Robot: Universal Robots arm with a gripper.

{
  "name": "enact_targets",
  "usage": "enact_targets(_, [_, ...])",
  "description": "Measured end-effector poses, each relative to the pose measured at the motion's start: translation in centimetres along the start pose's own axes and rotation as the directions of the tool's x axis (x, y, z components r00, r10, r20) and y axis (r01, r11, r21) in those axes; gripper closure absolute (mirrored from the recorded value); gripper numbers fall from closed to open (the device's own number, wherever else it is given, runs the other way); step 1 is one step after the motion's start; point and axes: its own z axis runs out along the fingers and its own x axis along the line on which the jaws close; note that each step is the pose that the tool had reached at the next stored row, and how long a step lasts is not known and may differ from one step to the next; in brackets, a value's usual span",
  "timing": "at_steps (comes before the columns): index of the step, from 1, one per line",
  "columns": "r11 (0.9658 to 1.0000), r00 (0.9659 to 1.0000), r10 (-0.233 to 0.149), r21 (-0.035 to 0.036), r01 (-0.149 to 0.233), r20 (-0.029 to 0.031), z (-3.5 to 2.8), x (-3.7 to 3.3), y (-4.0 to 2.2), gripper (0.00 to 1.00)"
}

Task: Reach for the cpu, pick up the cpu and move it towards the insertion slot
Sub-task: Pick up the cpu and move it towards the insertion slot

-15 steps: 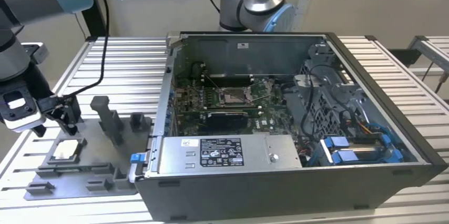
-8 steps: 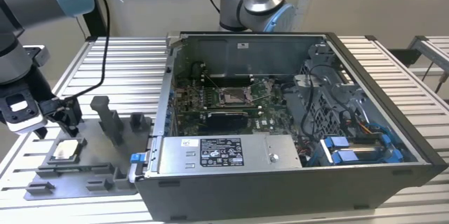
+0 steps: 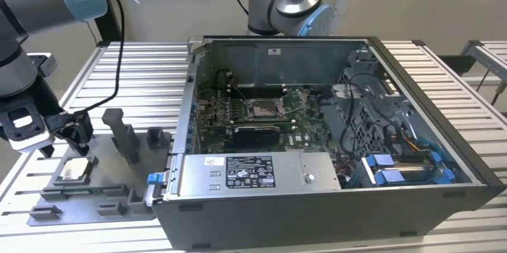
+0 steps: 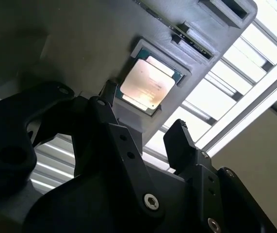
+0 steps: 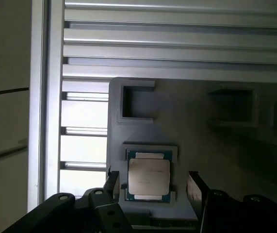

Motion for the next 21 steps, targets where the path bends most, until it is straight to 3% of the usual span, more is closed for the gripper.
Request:
enact_targets(8, [1.0000, 1.0000, 0.000, -0.0001, 0.000, 0.0003, 0.23, 0.02, -0.01, 0.00])
enact_targets(21, [1.0000, 1.0000, 0.000, -0.0001, 0.000, 0.0001, 1.21, 0.09, -0.06, 0.00])
